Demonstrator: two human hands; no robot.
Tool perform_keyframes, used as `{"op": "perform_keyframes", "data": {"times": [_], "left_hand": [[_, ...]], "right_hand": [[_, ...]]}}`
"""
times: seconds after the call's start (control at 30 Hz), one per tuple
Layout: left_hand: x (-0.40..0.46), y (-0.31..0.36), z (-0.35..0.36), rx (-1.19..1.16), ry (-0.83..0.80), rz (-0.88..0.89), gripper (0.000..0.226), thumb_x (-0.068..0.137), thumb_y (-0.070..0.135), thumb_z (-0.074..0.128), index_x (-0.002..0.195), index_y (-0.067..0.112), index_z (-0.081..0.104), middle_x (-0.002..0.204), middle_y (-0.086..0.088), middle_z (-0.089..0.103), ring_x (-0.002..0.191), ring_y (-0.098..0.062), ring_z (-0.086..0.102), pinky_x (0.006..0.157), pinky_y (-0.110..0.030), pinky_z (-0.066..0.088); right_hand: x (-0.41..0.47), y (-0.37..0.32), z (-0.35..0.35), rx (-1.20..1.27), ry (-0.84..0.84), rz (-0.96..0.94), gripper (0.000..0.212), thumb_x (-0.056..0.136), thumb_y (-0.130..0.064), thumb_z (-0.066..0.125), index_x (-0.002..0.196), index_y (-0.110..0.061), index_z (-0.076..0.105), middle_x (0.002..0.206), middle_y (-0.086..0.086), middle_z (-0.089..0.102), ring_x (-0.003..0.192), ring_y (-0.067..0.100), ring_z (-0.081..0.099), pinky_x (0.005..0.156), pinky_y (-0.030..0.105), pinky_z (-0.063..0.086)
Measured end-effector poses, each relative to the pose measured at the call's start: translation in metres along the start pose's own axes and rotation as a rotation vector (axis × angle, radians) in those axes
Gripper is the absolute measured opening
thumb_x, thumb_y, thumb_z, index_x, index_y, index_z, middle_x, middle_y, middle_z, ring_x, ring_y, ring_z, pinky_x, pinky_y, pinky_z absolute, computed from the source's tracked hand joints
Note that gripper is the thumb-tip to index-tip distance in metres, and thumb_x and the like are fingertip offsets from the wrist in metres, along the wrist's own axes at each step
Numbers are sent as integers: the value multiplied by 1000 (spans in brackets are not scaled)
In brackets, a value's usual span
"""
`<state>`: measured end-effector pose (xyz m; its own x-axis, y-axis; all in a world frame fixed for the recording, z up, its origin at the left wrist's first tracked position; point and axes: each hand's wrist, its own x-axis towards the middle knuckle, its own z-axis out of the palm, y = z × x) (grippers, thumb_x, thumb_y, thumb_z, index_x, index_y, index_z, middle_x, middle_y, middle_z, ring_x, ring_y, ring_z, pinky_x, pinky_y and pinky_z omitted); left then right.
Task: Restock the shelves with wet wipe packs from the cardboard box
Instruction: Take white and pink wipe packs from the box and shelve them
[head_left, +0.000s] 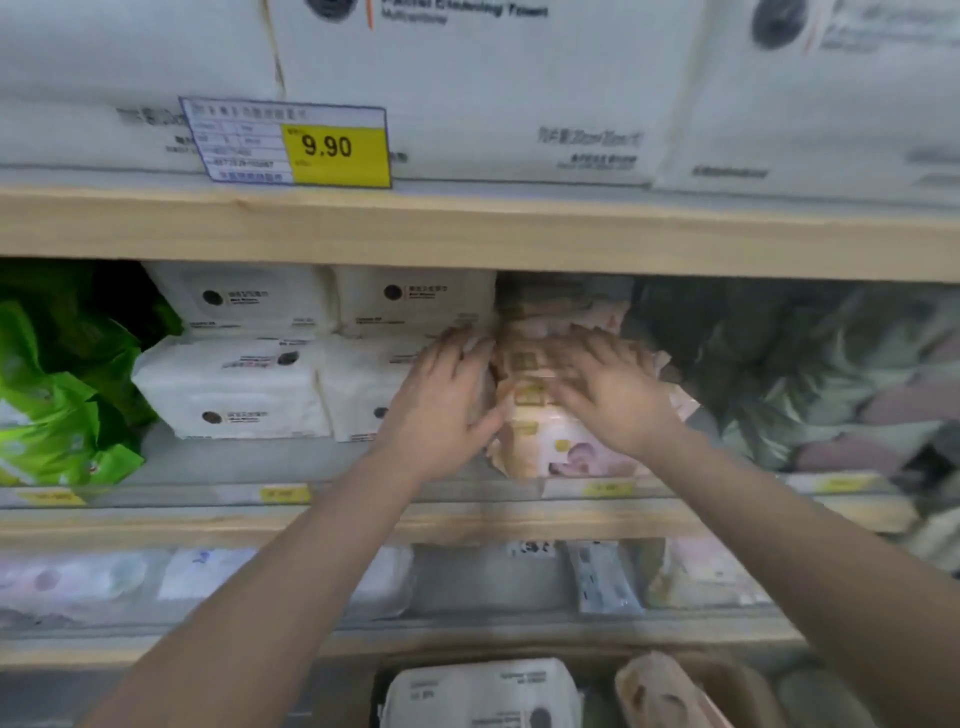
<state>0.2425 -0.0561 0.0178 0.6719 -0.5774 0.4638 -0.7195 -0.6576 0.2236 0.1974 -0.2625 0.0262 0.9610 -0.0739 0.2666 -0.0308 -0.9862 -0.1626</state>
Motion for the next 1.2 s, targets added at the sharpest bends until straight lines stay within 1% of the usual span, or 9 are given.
{"op": "perform_keyframes", "data": {"times": [0.1, 0.23, 0.3, 0.43, 0.57, 0.67, 0.77, 0.93, 1.2], "left_hand": [[41, 32, 28, 29, -193, 57, 76, 85, 57, 49, 144, 14, 31, 151, -13, 28, 141, -30, 19, 117, -39, 15], [87, 40, 66, 131, -364, -62, 79, 81, 74, 26, 146, 30, 22, 156, -3, 15, 144, -29, 6, 118, -45, 2], [95, 37, 77, 161, -427, -150, 83, 78, 77, 19, 148, 33, 16, 158, -3, 11, 145, -28, 2, 116, -43, -2], [95, 42, 78, 226, -442, -143, 73, 84, 71, 19, 147, 35, 18, 155, -7, 22, 143, -28, 13, 116, -42, 3], [79, 47, 69, 187, -377, -154, 62, 88, 64, 27, 144, 37, 24, 152, -8, 29, 138, -30, 24, 116, -40, 10], [74, 45, 69, 141, -322, -132, 62, 87, 65, 27, 143, 39, 27, 149, -8, 34, 136, -30, 26, 115, -39, 9], [72, 41, 71, 133, -273, -124, 82, 70, 73, 7, 141, 41, 31, 144, -9, 41, 132, -32, 30, 114, -41, 12], [73, 36, 71, 126, -271, -143, 86, 66, 70, 5, 142, 38, 32, 141, -13, 43, 131, -33, 30, 112, -41, 14], [61, 50, 66, 208, -359, -186, 62, 96, 52, 20, 148, 20, 22, 155, -10, 23, 143, -26, 15, 118, -40, 1]], "right_hand": [[-13, 48, -4, 134, -20, 204, 65, 82, -60, 34, 138, -28, 42, 141, 11, 39, 133, 31, 30, 110, 43, 23], [-13, 74, 5, 529, -55, 409, 80, 67, -68, 45, 140, -36, 36, 150, 11, 25, 139, 28, 24, 113, 39, 28], [-7, 77, 12, 686, -77, 468, 71, 78, -57, 59, 141, -42, 30, 152, 5, 23, 135, 24, 34, 107, 41, 37], [1, 80, 29, 919, -39, 502, 60, 83, -39, 64, 137, -40, 39, 128, -1, 56, 113, 19, 56, 97, 32, 44], [-4, 71, 33, 895, 30, 536, 30, 84, -35, 61, 110, -43, 48, 90, -9, 61, 95, 18, 60, 76, 28, 44], [-5, 65, 35, 871, 75, 556, 23, 85, -40, 56, 106, -44, 47, 105, 2, 62, 97, 21, 58, 83, 33, 45], [-6, 59, 43, 853, 155, 546, 28, 90, -40, 48, 118, -38, 49, 113, 7, 60, 102, 24, 56, 92, 39, 44], [0, 54, 54, 821, 190, 537, 31, 92, -36, 43, 123, -37, 47, 111, 10, 59, 99, 26, 54, 85, 36, 42], [-8, 59, 28, 565, 8, 461, 48, 94, -46, 38, 141, -34, 36, 140, 14, 41, 129, 33, 35, 104, 38, 29]]}}
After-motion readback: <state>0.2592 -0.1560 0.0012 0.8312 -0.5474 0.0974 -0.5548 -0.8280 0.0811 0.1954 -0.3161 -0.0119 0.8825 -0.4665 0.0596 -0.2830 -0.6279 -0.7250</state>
